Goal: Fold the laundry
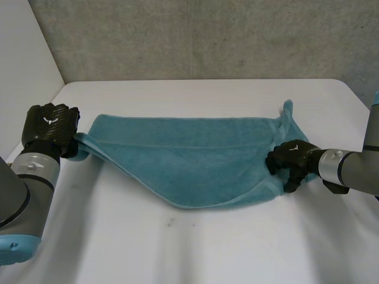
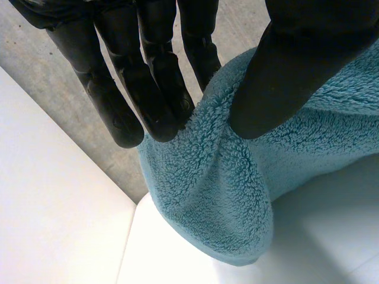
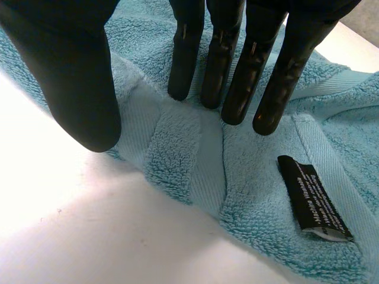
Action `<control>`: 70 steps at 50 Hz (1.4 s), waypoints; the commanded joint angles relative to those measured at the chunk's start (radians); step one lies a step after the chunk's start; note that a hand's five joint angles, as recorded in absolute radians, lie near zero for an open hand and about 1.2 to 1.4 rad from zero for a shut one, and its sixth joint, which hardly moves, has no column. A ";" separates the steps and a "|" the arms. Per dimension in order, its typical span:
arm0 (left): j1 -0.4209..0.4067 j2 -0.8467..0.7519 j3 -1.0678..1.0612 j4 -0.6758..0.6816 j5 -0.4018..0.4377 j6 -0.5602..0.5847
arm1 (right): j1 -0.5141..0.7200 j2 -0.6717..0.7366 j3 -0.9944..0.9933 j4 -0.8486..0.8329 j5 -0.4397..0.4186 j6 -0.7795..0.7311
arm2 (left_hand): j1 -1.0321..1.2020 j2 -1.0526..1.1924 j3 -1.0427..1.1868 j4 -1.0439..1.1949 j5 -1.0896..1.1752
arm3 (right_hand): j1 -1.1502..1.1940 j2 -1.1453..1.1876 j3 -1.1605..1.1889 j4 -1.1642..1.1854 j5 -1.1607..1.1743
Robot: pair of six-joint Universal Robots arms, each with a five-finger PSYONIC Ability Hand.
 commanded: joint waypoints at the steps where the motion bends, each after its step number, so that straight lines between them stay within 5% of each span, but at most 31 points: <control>1: 0.001 0.000 0.000 -0.002 0.000 0.000 | 0.006 0.016 -0.011 0.005 0.002 -0.001 | 0.293 0.197 0.202 0.200 0.286 | 0.637 0.538 0.536 0.540 0.554; 2: 0.001 0.000 0.000 -0.002 0.000 0.000 | 0.006 0.015 -0.012 0.005 0.001 0.002 | 0.293 0.197 0.202 0.200 0.286 | 0.780 0.680 0.678 0.683 0.696; 9: 0.001 0.015 0.000 -0.006 -0.003 0.001 | -0.005 -0.047 -0.009 0.002 0.002 0.034 | 0.293 0.197 0.202 0.200 0.286 | 0.789 0.689 0.687 0.692 0.705; 23: 0.018 0.282 0.017 -0.178 0.006 0.006 | -0.170 -0.620 0.156 0.069 -0.001 0.122 | 0.293 0.197 0.202 0.200 0.286 | 0.789 0.689 0.687 0.692 0.705; 30: 0.007 0.304 0.025 -0.397 0.047 0.017 | -0.206 -0.798 0.260 0.221 0.005 -0.056 | 0.293 0.197 0.202 0.200 0.286 | 0.789 0.689 0.687 0.692 0.705; 36: 0.007 0.211 0.026 -0.523 0.079 0.072 | -0.212 -0.781 0.337 0.250 0.056 -0.219 | 0.293 0.197 0.202 0.200 0.286 | 0.789 0.689 0.687 0.692 0.705; 44: 0.006 -0.036 0.098 -0.512 0.081 0.161 | -0.163 -0.518 0.325 0.189 0.209 -0.272 | 0.293 0.197 0.202 0.200 0.286 | 0.789 0.689 0.687 0.692 0.705; 54: -0.031 -0.248 0.513 -0.489 0.073 0.152 | 0.023 -0.278 -0.163 0.066 0.315 -0.084 | 0.293 0.197 0.202 0.200 0.286 | 0.789 0.689 0.687 0.692 0.705; 60: -0.034 -0.261 0.839 -0.320 0.060 0.155 | 0.048 -0.281 -0.477 -0.208 0.362 0.085 | 0.293 0.197 0.202 0.200 0.286 | 0.789 0.689 0.687 0.692 0.705; 64: -0.030 -0.218 0.907 -0.087 0.030 0.153 | 0.054 -0.327 -0.467 -0.413 0.410 0.140 | 0.293 0.197 0.202 0.200 0.286 | 0.789 0.689 0.687 0.692 0.705; 70: -0.033 -0.199 0.875 -0.020 0.014 0.152 | 0.057 -0.458 -0.237 -0.540 0.395 0.145 | 0.293 0.197 0.202 0.200 0.286 | 0.789 0.689 0.687 0.692 0.705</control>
